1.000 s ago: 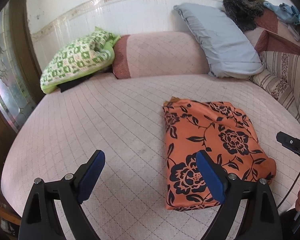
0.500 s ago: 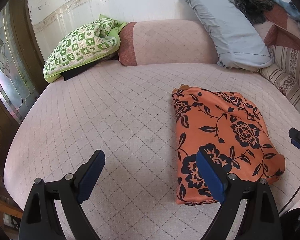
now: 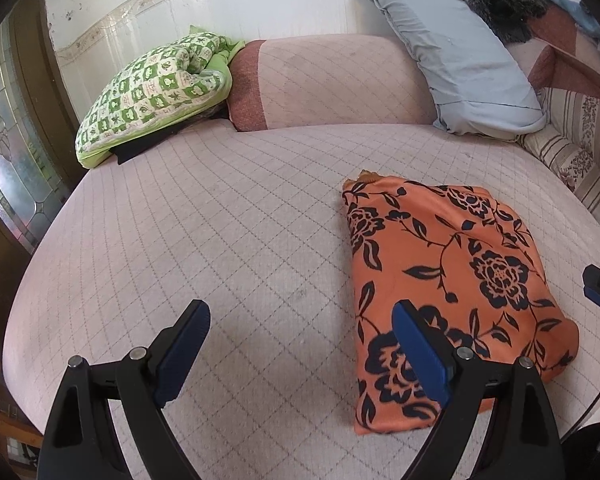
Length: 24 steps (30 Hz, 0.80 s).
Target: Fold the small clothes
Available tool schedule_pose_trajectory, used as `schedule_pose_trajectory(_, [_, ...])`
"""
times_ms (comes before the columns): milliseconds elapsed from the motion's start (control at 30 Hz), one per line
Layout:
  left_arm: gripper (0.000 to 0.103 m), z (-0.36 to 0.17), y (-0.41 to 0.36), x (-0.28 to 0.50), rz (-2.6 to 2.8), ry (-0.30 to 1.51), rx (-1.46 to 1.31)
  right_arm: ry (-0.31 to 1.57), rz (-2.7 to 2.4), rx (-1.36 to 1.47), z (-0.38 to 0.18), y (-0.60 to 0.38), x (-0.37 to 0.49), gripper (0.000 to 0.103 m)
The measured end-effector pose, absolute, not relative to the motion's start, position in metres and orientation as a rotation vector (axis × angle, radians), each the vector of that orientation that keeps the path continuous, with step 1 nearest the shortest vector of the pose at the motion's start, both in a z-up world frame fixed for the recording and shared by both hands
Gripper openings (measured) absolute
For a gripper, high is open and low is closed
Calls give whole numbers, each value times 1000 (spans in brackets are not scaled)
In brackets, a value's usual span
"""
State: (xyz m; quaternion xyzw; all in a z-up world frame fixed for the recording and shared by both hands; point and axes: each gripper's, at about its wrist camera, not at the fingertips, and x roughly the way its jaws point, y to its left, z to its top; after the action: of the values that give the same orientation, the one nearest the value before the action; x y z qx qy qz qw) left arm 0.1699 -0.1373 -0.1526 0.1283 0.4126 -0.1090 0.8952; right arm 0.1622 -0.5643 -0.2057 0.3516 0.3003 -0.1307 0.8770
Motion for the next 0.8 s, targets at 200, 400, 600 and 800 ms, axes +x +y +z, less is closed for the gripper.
schedule_pose_trajectory(200, [92,-159,-140,189,-247,859,230,648,-259,754,-211,-568,179,69])
schedule_pose_trajectory(400, [92,-165,-140,208,-243,854,179,674,-270,748,-216,-568,190,69])
schedule_pose_trajectory(600, [92,-180,-137,219,-234,867,157,682,-295,736,-219,-570,195,69])
schedule_pose_trajectory(800, [92,-191,-134,227,-226,893,164,676,-310,742,-221,-576,200,69])
